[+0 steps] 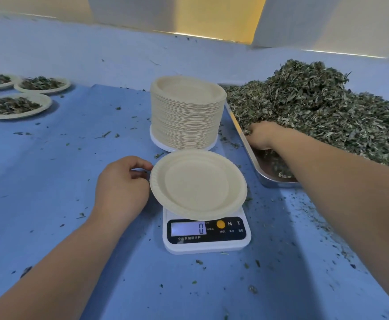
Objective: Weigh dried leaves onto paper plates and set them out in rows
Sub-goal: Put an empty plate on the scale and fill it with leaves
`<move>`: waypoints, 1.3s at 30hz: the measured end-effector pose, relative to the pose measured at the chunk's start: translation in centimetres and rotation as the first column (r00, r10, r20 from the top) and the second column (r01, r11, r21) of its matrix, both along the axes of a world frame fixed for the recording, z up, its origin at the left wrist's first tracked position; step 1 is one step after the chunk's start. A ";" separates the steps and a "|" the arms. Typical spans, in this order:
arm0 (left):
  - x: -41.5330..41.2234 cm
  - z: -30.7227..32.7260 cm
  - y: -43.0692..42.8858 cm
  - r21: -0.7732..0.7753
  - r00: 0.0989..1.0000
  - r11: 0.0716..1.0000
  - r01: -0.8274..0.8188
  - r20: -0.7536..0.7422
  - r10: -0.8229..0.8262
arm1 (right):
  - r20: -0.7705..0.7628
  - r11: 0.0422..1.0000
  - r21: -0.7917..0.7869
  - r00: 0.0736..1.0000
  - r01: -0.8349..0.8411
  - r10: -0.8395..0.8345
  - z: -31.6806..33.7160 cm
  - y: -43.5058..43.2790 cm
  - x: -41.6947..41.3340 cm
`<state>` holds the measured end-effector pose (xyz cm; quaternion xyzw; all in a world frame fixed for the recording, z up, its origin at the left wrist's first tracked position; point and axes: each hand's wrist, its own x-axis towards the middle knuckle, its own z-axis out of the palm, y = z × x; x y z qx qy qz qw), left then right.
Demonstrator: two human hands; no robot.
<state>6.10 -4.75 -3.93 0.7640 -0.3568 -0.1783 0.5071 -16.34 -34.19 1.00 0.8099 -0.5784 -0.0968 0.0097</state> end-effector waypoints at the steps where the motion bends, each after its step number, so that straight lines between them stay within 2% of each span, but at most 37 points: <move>1: 0.0 0.0 0.0 -0.002 1.000 1.000 0.004 0.003 -0.004 | -0.011 1.000 0.006 1.000 -0.015 0.015 0.5 0.4 -0.2; 6: 0.2 -0.1 0.0 -0.008 1.000 1.000 0.012 0.006 -0.012 | 0.058 0.997 0.081 0.998 -0.018 0.013 2.6 3.4 -1.5; 8: 0.2 -0.3 -0.1 -0.007 1.000 1.000 0.015 0.011 -0.015 | 0.182 0.990 0.143 0.982 0.015 -0.041 3.6 4.4 -2.7; 9: 0.2 -0.4 0.0 -0.010 1.000 1.000 0.016 0.008 -0.016 | 0.239 0.994 0.107 0.971 0.007 -0.033 4.1 5.0 -3.3; 10: 0.2 -0.4 0.0 -0.017 1.000 1.000 0.019 0.002 -0.019 | 0.251 1.000 -0.007 0.968 -0.018 0.019 4.3 5.4 -3.9; 12: 0.2 -0.3 0.0 -0.027 1.000 0.999 0.024 -0.007 -0.025 | 0.179 0.973 -0.222 0.979 -0.057 0.098 3.9 6.1 -4.9; 13: 0.2 -0.3 0.0 -0.028 1.000 0.999 0.026 -0.008 -0.026 | 0.170 0.977 -0.206 0.982 -0.050 0.086 3.3 6.5 -5.2; 15: 0.2 -0.3 0.0 -0.025 1.000 0.999 0.029 -0.004 -0.029 | 0.179 0.998 0.061 0.984 0.010 -0.021 2.2 7.7 -5.3; 16: 0.2 -0.3 0.0 -0.023 0.999 0.999 0.032 -0.003 -0.032 | 0.198 0.979 0.201 0.978 0.021 -0.062 1.8 8.5 -5.2; 18: 0.2 -0.3 0.0 -0.021 0.999 0.999 0.041 -0.005 -0.041 | 0.274 0.948 0.319 0.959 -0.021 -0.071 1.4 9.8 -5.0; 21: 0.3 -0.3 0.0 -0.011 0.999 0.999 0.043 0.007 -0.043 | 0.357 0.963 0.254 0.934 -0.090 -0.007 1.0 11.9 -4.7; 24: 0.3 -0.2 0.0 -0.012 0.999 0.999 0.035 0.016 -0.035 | 0.324 0.994 0.029 0.942 -0.102 0.087 -0.5 13.2 -5.2; 26: 0.3 -0.2 0.1 -0.012 0.999 0.999 0.030 0.020 -0.030 | 0.374 0.991 -0.083 0.919 -0.101 0.125 -1.1 13.7 -5.5; 30: 0.2 -0.1 0.3 -0.014 0.999 1.000 0.025 0.020 -0.025 | 0.465 0.991 -0.089 0.876 -0.101 0.131 -0.6 13.3 -5.5; 35: 0.3 0.0 0.4 -0.015 0.999 0.999 0.035 0.011 -0.035 | 0.566 0.982 -0.187 0.818 -0.001 0.108 0.6 11.7 -5.8; 39: 0.3 -0.1 0.4 -0.019 0.999 0.999 0.039 0.007 -0.039 | 0.533 0.988 -0.151 0.844 0.023 0.062 -0.1 11.2 -6.1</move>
